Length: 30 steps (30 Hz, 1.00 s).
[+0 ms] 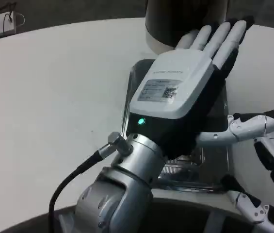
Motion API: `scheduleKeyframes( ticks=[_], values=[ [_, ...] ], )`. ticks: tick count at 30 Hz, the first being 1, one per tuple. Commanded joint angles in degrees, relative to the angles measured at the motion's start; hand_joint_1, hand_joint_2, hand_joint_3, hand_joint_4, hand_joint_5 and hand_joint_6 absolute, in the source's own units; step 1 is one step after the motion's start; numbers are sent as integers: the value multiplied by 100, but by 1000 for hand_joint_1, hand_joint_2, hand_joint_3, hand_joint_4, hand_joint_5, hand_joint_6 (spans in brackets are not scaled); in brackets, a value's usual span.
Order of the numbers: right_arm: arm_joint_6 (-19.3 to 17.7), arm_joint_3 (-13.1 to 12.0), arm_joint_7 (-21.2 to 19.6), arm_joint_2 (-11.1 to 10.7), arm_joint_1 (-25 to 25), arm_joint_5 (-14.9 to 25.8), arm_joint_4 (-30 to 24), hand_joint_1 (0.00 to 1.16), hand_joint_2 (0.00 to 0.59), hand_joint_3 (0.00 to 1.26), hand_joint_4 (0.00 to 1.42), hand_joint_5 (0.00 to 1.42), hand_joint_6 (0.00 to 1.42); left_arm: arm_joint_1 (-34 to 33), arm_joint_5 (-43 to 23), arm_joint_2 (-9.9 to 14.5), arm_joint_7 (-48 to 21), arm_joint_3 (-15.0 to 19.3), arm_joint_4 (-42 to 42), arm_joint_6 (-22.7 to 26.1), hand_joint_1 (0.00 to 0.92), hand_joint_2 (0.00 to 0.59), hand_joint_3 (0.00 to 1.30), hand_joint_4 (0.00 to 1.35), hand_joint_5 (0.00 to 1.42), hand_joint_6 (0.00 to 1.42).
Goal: Grasp the cup under the faucet to collect the drink, then remove the cup.
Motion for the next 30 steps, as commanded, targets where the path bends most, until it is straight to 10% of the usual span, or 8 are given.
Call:
scheduleKeyframes(
  ticks=[1, 24, 30],
  values=[
    [95, 135, 27, 61, -107, 21, 42, 311, 338, 44, 64, 144, 250, -26, 17, 6, -206, -76, 110, 51, 0, 132, 0, 0, 0, 0],
    [398, 526, -117, 191, -538, -38, 411, 357, 309, 15, 44, 109, 217, 19, 126, -45, -179, -119, -11, 146, 0, 134, 0, 0, 0, 0],
    [406, 535, -135, 186, -663, 9, 524, 366, 305, 9, 43, 109, 216, 354, -135, -68, 938, 100, -105, -324, 0, 144, 0, 0, 29, 0]
  ],
)
